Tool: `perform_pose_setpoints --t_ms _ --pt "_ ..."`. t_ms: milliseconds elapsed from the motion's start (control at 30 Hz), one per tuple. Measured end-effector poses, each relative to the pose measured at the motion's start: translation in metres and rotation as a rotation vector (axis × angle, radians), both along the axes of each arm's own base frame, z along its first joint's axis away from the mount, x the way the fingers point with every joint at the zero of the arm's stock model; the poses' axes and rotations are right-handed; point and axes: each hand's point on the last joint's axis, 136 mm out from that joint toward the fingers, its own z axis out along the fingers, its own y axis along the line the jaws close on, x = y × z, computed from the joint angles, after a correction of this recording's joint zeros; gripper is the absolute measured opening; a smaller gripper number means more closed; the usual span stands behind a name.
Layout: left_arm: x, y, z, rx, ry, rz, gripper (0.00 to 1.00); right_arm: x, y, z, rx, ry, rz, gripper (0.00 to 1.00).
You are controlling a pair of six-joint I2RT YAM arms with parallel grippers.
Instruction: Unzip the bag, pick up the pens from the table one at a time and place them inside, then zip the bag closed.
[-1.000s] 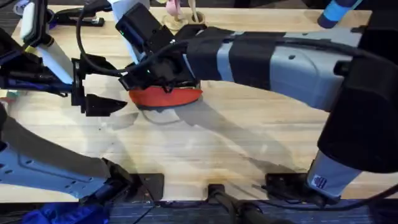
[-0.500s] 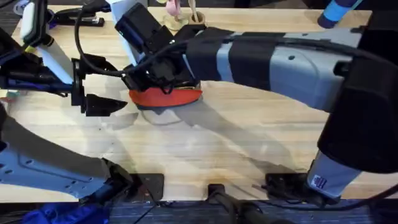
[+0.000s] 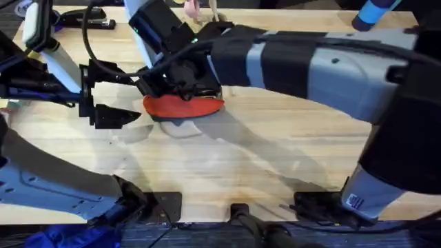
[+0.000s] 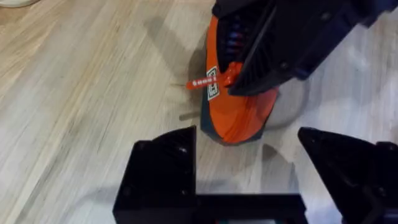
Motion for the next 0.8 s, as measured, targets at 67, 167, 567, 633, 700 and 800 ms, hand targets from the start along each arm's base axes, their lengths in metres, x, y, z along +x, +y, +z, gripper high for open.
perform_pose_setpoints --t_ms 67,167,567,633,700,800 --pt "0.000 0.000 0.000 0.000 0.000 0.000 0.993 0.000 0.000 0.007 0.011 -0.008 0.000 0.031" --pt "0.000 0.000 0.000 0.000 0.000 0.000 0.993 -0.001 -0.001 0.015 0.020 -0.015 0.000 0.031" --pt "0.000 0.000 0.000 0.000 0.000 0.000 0.993 -0.001 -0.002 0.017 0.021 -0.015 0.000 0.031" --pt "0.000 0.000 0.000 0.000 0.000 0.000 0.993 -0.001 -0.002 0.017 0.021 -0.015 0.000 0.031" --pt "0.000 0.000 0.000 0.000 0.000 0.000 0.993 -0.001 -0.002 0.017 0.021 -0.015 0.000 0.030" --pt "0.000 0.000 0.000 0.000 0.000 0.000 0.993 -0.001 -0.002 0.017 0.021 -0.015 0.000 0.030"
